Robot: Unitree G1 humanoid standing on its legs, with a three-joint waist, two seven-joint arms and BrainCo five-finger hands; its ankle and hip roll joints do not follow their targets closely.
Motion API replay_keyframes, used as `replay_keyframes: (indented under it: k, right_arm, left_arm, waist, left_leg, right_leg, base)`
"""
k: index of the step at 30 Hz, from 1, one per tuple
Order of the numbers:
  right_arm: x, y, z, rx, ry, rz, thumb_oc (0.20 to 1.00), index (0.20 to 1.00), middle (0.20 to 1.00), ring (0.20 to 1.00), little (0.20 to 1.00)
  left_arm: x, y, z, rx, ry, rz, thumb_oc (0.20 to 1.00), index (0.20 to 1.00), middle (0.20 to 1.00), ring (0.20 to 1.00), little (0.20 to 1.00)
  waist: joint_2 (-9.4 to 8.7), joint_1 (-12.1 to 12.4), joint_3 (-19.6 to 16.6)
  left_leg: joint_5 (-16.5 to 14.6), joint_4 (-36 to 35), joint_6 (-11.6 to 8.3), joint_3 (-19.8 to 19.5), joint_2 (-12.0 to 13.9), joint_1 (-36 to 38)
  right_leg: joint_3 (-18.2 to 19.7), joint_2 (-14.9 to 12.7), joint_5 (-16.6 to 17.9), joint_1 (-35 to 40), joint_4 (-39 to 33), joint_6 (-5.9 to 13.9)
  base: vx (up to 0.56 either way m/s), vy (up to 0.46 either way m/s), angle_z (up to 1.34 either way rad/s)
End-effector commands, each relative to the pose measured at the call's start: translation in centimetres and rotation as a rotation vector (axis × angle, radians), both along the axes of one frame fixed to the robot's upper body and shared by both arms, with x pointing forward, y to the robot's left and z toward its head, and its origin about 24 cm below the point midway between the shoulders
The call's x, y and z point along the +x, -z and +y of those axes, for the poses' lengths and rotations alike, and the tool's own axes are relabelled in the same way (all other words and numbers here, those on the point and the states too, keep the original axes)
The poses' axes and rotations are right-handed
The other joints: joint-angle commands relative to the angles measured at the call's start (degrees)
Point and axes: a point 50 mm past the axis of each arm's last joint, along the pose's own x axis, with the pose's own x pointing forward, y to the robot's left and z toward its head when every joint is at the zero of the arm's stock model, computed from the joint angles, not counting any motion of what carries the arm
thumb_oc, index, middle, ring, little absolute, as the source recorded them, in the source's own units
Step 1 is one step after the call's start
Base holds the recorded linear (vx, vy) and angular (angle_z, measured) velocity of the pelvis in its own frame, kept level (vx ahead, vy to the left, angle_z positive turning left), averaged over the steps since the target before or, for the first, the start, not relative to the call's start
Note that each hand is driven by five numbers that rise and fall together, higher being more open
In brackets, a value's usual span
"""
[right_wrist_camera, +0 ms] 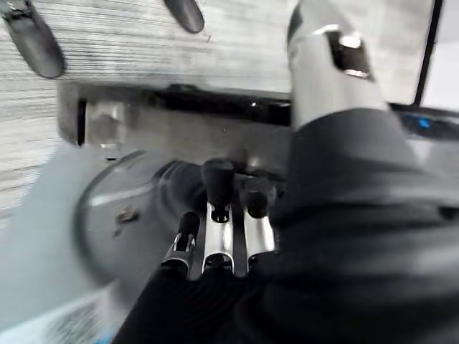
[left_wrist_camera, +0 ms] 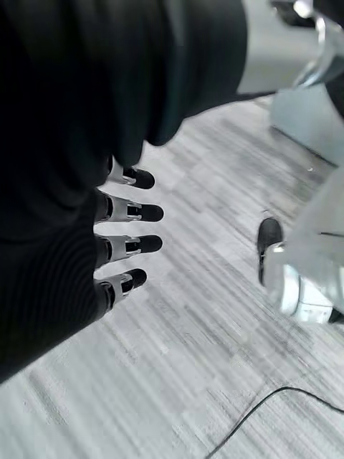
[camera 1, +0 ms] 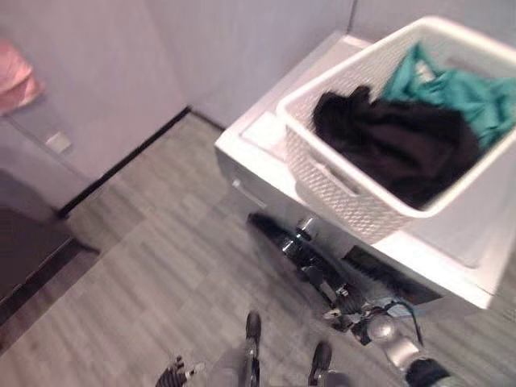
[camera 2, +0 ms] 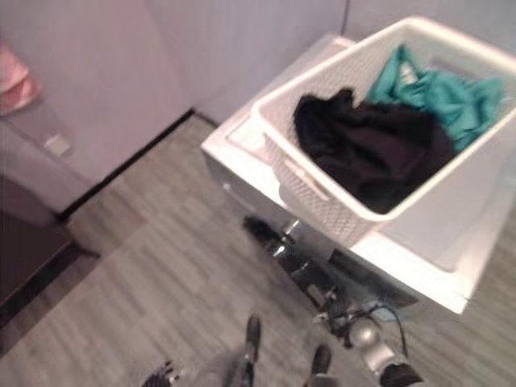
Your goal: Grab the laundry basket,head to the washer,open it,put in the laundry and shut it.
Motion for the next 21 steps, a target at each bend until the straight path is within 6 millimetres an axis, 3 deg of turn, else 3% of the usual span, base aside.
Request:
replay_keyframes:
  k: [1, 2, 3, 6, 7, 8, 11, 16, 19, 20, 21]
  right_arm:
    - [7.3, -5.0, 7.3, 0.178, -0.047, -0.235, 1.0, 1.0, 1.0, 1.0, 1.0]
    - [7.5, -5.0, 8.8, 0.209, -0.079, -0.219, 1.0, 1.0, 1.0, 1.0, 1.0]
    - [7.6, -5.2, 12.5, 0.272, -0.172, -0.193, 1.0, 1.0, 1.0, 1.0, 1.0]
    - [6.9, -5.4, 17.8, 0.353, -0.303, -0.14, 1.0, 1.0, 1.0, 1.0, 1.0]
    - [5.8, -5.3, 21.3, 0.41, -0.382, -0.082, 1.0, 1.0, 1.0, 1.0, 1.0]
    - [5.8, -5.3, 21.3, 0.41, -0.382, -0.082, 1.0, 1.0, 1.0, 1.0, 1.0]
    - [3.2, -5.6, 27.2, 0.624, -0.436, 0.072, 1.0, 1.0, 1.0, 1.0, 1.0]
    - [1.2, -5.9, 29.9, 0.819, -0.425, 0.2, 1.0, 1.0, 1.0, 1.0, 1.0]
    - [1.2, -5.3, 29.2, 0.837, -0.38, 0.222, 1.0, 1.0, 1.0, 1.0, 1.0]
    - [1.6, -3.9, 27.1, 0.795, -0.313, 0.228, 1.0, 1.0, 1.0, 1.0, 1.0]
    - [1.8, -3.3, 26.3, 0.773, -0.29, 0.233, 1.0, 1.0, 1.0, 1.0, 1.0]
  left_arm:
    - [2.7, -1.2, 2.1, 0.073, 0.016, -0.08, 1.0, 1.0, 1.0, 1.0, 1.0]
    - [3.0, -1.3, 2.1, 0.075, 0.012, -0.086, 1.0, 1.0, 1.0, 1.0, 1.0]
    - [3.4, -1.2, 1.9, 0.079, 0.01, -0.083, 1.0, 1.0, 1.0, 1.0, 1.0]
    - [4.0, -1.3, 1.8, 0.092, 0.005, -0.086, 1.0, 1.0, 1.0, 1.0, 1.0]
    - [4.3, -1.4, 1.8, 0.096, -0.005, -0.098, 1.0, 1.0, 1.0, 1.0, 1.0]
    - [4.3, -1.4, 1.8, 0.097, -0.005, -0.098, 1.0, 1.0, 1.0, 1.0, 1.0]
    - [4.0, -1.5, 3.0, 0.143, -0.063, -0.076, 1.0, 1.0, 1.0, 1.0, 1.0]
    - [3.8, -1.7, 3.9, 0.169, -0.109, -0.075, 1.0, 1.0, 1.0, 1.0, 1.0]
    - [3.6, -1.6, 3.8, 0.156, -0.126, -0.072, 1.0, 1.0, 1.0, 1.0, 1.0]
    - [4.0, -1.9, 3.4, 0.113, -0.148, -0.119, 1.0, 1.0, 1.0, 1.0, 1.0]
    - [4.5, -2.3, 3.4, 0.096, -0.15, -0.152, 1.0, 1.0, 1.0, 1.0, 1.0]
  waist:
    - [-0.84, 4.17, 1.95]
    - [-0.82, 4.46, 2.35]
    - [-0.91, 5.28, 3.09]
    - [-1.28, 6.36, 3.28]
    - [-1.5, 7.31, 3.35]
    - [-1.56, 7.27, 3.19]
    - [-2.38, 9.78, 2.57]
    - [-3.35, 11.66, 1.07]
    - [-3.59, 12.08, 0.2]
    - [-3.93, 12.29, -1.43]
    - [-3.98, 12.27, -1.88]
  left_leg:
    - [-3.35, 3.83, -2.83, -3.22, 2.67, -0.05]
    - [-3.29, 4.09, -2.73, -3.25, 2.63, -0.65]
    - [-3.34, 4.27, -2.69, -2.68, 2.99, -0.98]
    - [-2.9, 4.15, -2.93, -2.21, 3.49, -1.1]
    - [-2.72, 3.67, -3.29, -1.85, 4.25, -0.3]
    - [-2.61, 3.68, -3.26, -1.9, 4.19, -0.57]
    - [-1.76, 2.62, -4.3, -1.63, 6.58, 1.44]
    - [-0.38, 1.65, -5.95, -2.55, 8.86, 2.79]
    - [0.18, 1.25, -6.49, -3.6, 9.46, 3.28]
    - [0.59, 0.81, -6.81, -4.91, 9.69, 3.85]
    - [0.59, 0.8, -6.83, -5.19, 9.73, 4.04]
  right_leg:
    - [3.02, -10.48, -2.04, -3.69, 5.88, 5.71]
    - [3.29, -10.54, -1.98, -4.34, 6.15, 5.66]
    - [3.62, -10.46, -1.86, -5.01, 6.38, 5.68]
    - [3.87, -10.03, -1.56, -5.14, 5.97, 5.55]
    - [4.22, -9.33, -1.78, -4.55, 5.59, 5.34]
    - [4.16, -9.36, -1.63, -4.74, 5.5, 5.36]
    - [4.95, -6.82, -2.78, -3.32, 4.59, 4.56]
    - [3.45, -4.55, -4.33, -0.81, 3.72, 3.64]
    - [2.34, -3.62, -5.14, 0.77, 3.33, 3.17]
    - [1.25, -2.65, -5.97, 2.68, 2.88, 2.78]
    - [0.86, -2.46, -6.1, 3.2, 2.85, 2.76]
  base:
    - [-0.08, 0.031, -0.18]
    - [-0.1, 0.022, -0.25]
    - [-0.08, 0.013, -0.25]
    - [-0.03, -0.032, -0.51]
    - [-0.01, -0.055, -0.89]
    - [-0.01, -0.084, -0.98]
    - [0.0, -0.122, 0.07]
    - [0.01, -0.14, 0.21]
    - [0.04, -0.128, 0.76]
    - [0.07, -0.11, 0.92]
    - [0.08, -0.113, 0.69]
